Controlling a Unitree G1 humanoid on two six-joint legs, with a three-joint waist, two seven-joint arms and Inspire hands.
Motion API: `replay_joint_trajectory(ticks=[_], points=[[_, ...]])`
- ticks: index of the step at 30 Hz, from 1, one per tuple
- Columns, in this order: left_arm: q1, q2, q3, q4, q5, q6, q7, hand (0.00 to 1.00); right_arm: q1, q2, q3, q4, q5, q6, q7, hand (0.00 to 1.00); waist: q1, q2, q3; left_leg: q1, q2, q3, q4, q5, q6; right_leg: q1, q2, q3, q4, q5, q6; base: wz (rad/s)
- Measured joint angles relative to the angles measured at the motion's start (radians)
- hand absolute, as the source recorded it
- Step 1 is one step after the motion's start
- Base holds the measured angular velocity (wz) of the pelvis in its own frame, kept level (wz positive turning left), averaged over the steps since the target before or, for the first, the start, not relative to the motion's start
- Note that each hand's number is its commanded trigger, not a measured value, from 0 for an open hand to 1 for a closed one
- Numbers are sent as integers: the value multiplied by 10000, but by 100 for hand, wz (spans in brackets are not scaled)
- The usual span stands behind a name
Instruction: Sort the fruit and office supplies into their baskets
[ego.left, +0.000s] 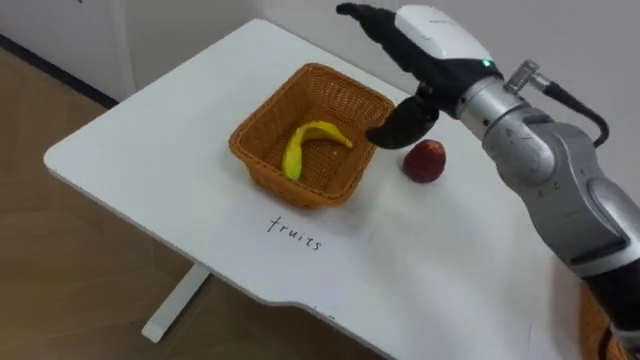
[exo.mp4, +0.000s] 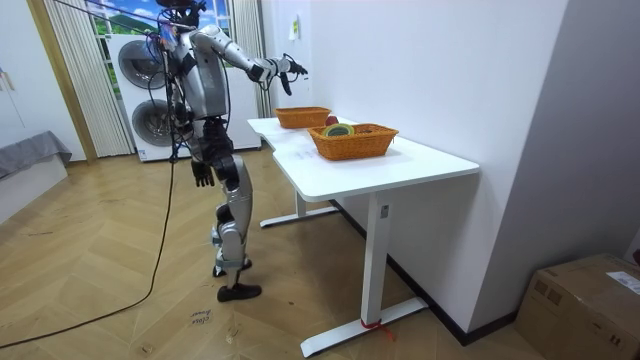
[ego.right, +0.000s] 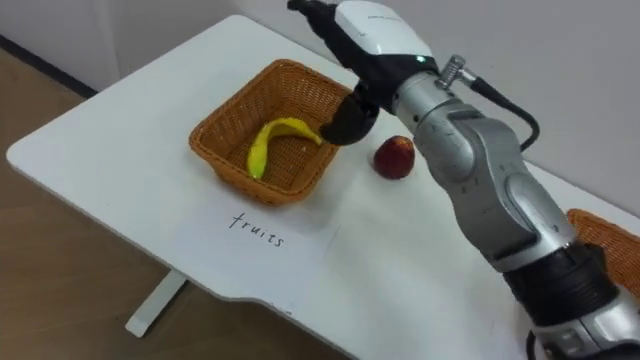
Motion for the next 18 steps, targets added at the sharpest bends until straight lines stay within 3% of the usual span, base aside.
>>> replay_joint_trajectory(ticks=[3,4,7,10,13,18], points=[[-64,-183,1,-215,-11,-12,33,0,446,125,-568,-299,82,-44,-648,0,-230,278,-44,0,0,68,50,-7,11,-10,-4,145,3,3,0,-9],[-111,-251,3,-299,-7,-23,86,0,667,409,-885,-344,62,-108,-895,0,-329,385,-85,-2,1,73,52,-7,11,-16,-9,147,10,3,0,-5],[-314,-491,-36,-354,-138,-61,154,0,1001,780,-1232,-424,213,-182,-1306,0,-419,730,-105,13,22,237,43,-7,11,-61,-12,218,26,3,-2,-14],[-353,-748,-12,-404,-389,-120,266,0,1135,812,-1251,-653,472,-202,-1452,0,-453,1003,-189,39,52,459,-36,9,23,-216,-2,440,150,8,-8,-23],[-350,-827,6,-519,-371,-130,293,0,1135,1107,-1528,-650,595,-237,-1811,0,-603,1157,-195,94,48,462,-86,29,36,-206,-6,420,170,7,-8,-2],[-368,-875,12,-574,-387,-130,321,0,1135,1241,-1941,-647,919,-225,-2292,0,-660,1104,-210,133,32,426,-166,33,43,-175,-3,353,167,4,-3,2]])
